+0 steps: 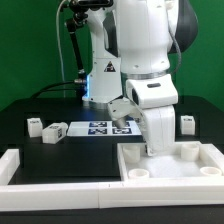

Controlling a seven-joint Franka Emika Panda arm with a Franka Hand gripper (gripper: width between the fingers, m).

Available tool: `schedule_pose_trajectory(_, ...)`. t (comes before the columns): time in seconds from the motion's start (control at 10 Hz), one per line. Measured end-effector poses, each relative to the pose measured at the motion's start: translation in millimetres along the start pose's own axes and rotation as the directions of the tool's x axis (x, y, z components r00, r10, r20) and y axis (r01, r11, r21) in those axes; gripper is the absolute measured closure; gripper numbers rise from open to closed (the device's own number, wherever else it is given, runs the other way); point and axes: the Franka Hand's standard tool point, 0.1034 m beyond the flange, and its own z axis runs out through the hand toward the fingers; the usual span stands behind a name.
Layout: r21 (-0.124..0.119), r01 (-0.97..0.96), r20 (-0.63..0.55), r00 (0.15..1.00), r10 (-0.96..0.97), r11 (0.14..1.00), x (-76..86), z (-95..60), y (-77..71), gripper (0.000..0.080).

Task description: Assemble square table

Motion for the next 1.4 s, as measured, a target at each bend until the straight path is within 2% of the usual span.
schedule_pose_trajectory(0.4, 0.005, -0.016, 0.0, 1.0, 0.016, 1.0, -4.5, 0.7, -2.3, 0.0725)
schedule_pose_trajectory(0.5, 0.006, -0.016, 0.0, 1.0, 0.016, 1.0, -4.6, 1.1, -2.5, 0.0534)
schedule_pose_trajectory(0.7, 0.007, -0.016, 0.0, 1.0, 0.016, 1.0, -4.6, 1.5, -2.6, 0.0259)
schedule_pose_trajectory(0.8, 0.005, -0.016, 0.0, 1.0, 0.016, 1.0, -4.7, 1.0, -2.0, 0.0259)
schedule_pose_trajectory(0.9, 0.004, -0.016, 0.0, 1.0, 0.016, 1.0, -4.7, 0.8, -1.7, 0.0173)
schedule_pose_trajectory(1.4, 0.004, -0.016, 0.0, 1.0, 0.016, 1.0, -4.8, 0.7, -1.5, 0.015)
